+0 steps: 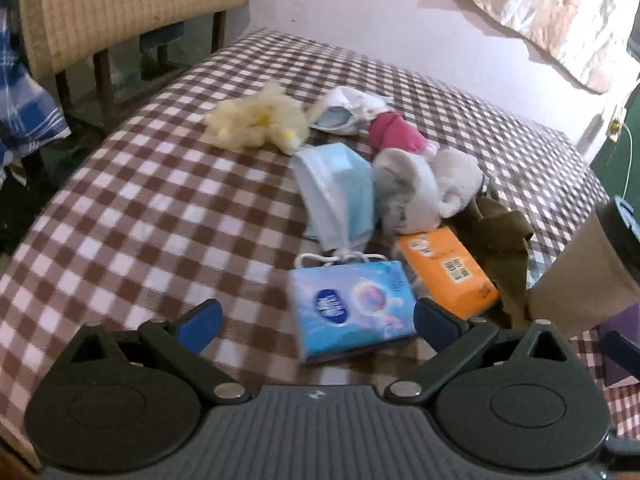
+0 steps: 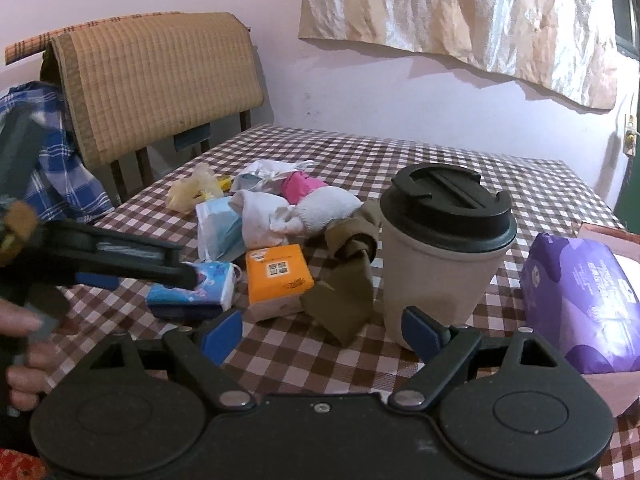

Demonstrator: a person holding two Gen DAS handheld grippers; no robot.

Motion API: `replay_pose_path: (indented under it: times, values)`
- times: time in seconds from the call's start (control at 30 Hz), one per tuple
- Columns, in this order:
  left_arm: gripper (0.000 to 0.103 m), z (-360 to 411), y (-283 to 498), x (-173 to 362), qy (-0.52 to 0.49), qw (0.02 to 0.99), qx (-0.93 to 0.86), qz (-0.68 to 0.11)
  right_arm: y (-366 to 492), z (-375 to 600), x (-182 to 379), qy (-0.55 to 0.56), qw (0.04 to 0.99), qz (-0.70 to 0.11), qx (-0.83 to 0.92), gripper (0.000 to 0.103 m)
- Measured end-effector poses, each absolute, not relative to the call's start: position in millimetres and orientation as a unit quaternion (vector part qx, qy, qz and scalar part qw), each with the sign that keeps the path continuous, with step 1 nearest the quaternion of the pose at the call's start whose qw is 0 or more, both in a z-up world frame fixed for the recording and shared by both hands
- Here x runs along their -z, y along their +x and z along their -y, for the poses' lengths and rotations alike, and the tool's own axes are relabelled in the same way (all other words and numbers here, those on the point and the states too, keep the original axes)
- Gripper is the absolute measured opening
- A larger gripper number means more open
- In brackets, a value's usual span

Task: Organize soft objects
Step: 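Lower the left gripper onto the blue Vinda tissue pack and close it, then grasp the orange tissue pack with the right gripper while the left lifts the blue pack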

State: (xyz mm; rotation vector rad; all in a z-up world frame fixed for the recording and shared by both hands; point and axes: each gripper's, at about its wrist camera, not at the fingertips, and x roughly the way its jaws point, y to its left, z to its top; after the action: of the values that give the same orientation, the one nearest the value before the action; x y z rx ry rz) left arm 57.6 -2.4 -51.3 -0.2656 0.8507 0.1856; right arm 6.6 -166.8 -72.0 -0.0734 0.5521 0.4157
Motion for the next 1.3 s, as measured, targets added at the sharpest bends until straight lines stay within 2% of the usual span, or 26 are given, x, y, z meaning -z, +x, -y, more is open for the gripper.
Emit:
replay_pose_path:
  times: [0.2, 0.5, 0.63, 0.7, 0.77, 1.3]
  values:
    - [0.103, 16, 66, 66, -0.087, 0.897, -0.086, -0.425, 7, 167, 72, -0.044, 0.941, -0.272, -0.199, 0.101]
    - [0.103, -25, 47, 66, -0.103, 0.898, -0.105, -0.414, 12, 158, 78, -0.051, 0.935, -0.279, -0.211, 0.101]
    - [0.103, -20, 52, 71, -0.075, 0.904, -0.089, -0.411, 19, 145, 80, -0.068, 0.931, -0.28, -0.223, 0.101]
    - [0.095, -15, 56, 72, -0.059, 0.909, -0.084, -0.404, 23, 138, 81, -0.076, 0.93, -0.278, -0.228, 0.101]
    - [0.076, -14, 57, 70, -0.051, 0.914, -0.075, -0.396, 31, 132, 81, -0.08, 0.929, -0.28, -0.229, 0.101]
    - [0.076, -41, 27, 45, -0.1, 0.923, -0.063, -0.367, 81, 74, 103, -0.106, 0.913, -0.324, -0.224, 0.101]
